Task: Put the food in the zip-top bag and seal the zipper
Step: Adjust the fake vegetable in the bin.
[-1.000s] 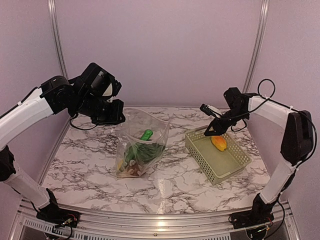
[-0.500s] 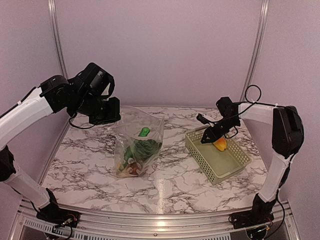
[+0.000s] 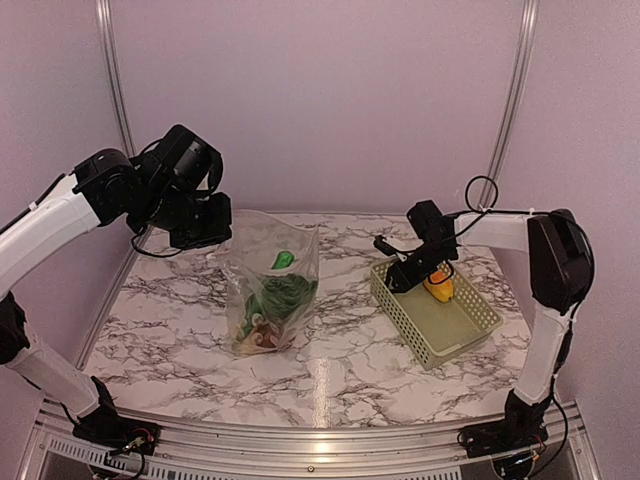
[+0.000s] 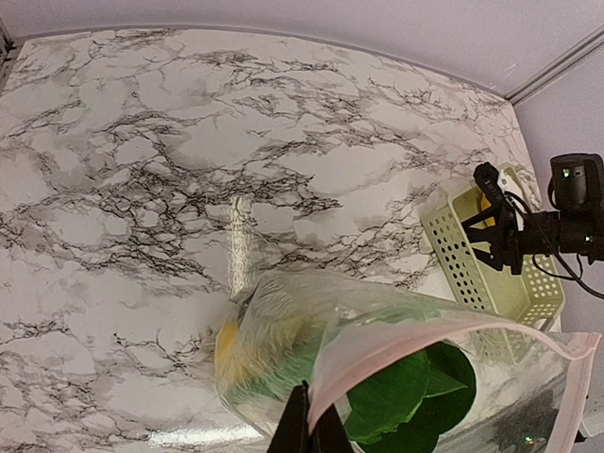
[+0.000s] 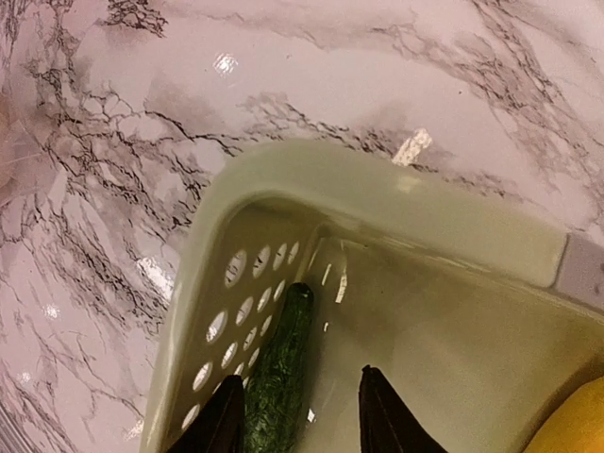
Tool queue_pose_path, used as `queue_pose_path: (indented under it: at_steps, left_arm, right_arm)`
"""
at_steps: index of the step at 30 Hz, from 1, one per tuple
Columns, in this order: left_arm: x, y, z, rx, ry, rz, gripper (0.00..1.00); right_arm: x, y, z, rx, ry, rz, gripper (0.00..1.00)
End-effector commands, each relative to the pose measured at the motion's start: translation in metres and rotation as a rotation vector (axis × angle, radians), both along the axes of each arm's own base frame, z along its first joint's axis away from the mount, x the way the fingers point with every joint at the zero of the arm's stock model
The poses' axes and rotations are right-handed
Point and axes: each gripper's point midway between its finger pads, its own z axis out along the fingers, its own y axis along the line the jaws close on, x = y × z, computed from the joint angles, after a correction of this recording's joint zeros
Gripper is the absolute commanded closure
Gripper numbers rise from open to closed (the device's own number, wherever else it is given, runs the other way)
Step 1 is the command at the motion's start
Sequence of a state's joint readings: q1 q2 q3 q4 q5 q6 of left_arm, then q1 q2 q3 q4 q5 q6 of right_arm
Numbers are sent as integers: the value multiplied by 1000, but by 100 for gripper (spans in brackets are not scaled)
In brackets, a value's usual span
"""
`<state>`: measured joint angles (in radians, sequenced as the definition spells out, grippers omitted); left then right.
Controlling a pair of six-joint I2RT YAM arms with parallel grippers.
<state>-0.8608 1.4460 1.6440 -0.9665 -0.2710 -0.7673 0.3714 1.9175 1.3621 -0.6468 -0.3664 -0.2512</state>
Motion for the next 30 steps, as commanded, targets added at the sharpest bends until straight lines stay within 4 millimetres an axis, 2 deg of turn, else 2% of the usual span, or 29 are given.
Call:
queue_pose_path:
  at_steps: [1, 5, 8, 14, 20, 23, 28, 30]
  left_arm:
    - [-2, 12, 14, -3, -25, 23, 98]
    - [0, 13, 14, 15, -38, 18, 98]
    - [1, 13, 16, 24, -48, 9, 98]
    - [0, 18, 17, 21, -73, 14, 98]
    - [-4, 23, 16, -11, -91, 25, 98]
    - [-6, 25, 17, -16, -96, 25, 98]
    - [-6, 26, 19, -19, -100, 22, 98]
    - [-6, 24, 19, -20, -96, 18, 98]
  right_arm:
    - [1, 1, -14, -62, -10, -17, 60]
    - [0, -4, -30, -96, 20, -26, 59]
    - [3, -9, -33, -131, 12, -36, 59]
    - [13, -27, -18, -165, -36, -70, 61]
    - [35, -62, -3, -174, -62, -144, 66]
    - [27, -53, 3, -109, -38, -106, 66]
    - [2, -29, 16, 27, 17, -5, 68]
    - [-1, -24, 23, 40, 15, 29, 68]
